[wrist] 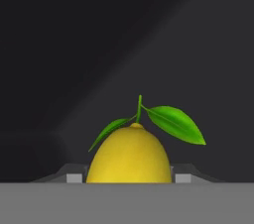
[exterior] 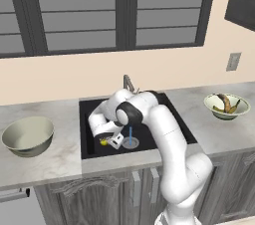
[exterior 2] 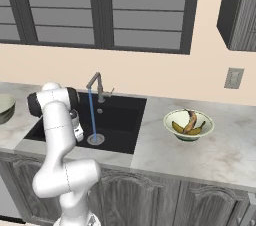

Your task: Pick the bananas from the sink and place them in one bowl. Place the lemon in the other bowl. Then turn off the sink faucet.

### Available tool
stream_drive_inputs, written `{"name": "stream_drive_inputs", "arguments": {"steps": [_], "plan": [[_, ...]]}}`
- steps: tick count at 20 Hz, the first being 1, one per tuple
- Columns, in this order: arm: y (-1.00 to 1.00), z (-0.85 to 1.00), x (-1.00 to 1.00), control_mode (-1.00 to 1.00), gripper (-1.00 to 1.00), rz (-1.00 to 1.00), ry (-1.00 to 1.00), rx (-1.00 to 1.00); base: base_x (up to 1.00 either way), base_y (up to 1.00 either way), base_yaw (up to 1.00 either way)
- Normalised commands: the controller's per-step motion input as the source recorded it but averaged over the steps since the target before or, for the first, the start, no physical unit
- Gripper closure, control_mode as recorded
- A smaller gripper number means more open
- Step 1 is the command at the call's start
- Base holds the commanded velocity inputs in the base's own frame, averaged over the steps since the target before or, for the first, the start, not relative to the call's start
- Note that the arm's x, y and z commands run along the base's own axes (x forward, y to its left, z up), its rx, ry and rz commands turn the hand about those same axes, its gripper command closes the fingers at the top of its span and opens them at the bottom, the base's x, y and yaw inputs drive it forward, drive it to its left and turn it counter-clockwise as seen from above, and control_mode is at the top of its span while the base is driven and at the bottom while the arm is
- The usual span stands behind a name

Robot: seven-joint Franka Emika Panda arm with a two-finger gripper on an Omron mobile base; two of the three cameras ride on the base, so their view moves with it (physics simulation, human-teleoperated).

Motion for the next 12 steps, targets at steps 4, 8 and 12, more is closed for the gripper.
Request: {"name": "stream_drive_inputs", "arguments": {"steps": [4,8,12], "plan": [[-0.03,0.04,-0.03,-1.0,1.0,0.0,0.0,0.0,0.0,0.0,0.0],[-0.08,0.22,-0.01,-1.0,1.0,0.0,0.0,0.0,0.0,0.0,0.0],[-0.1,0.3,-0.04,-1.0,1.0,0.0,0.0,0.0,0.0,0.0,0.0]]}}
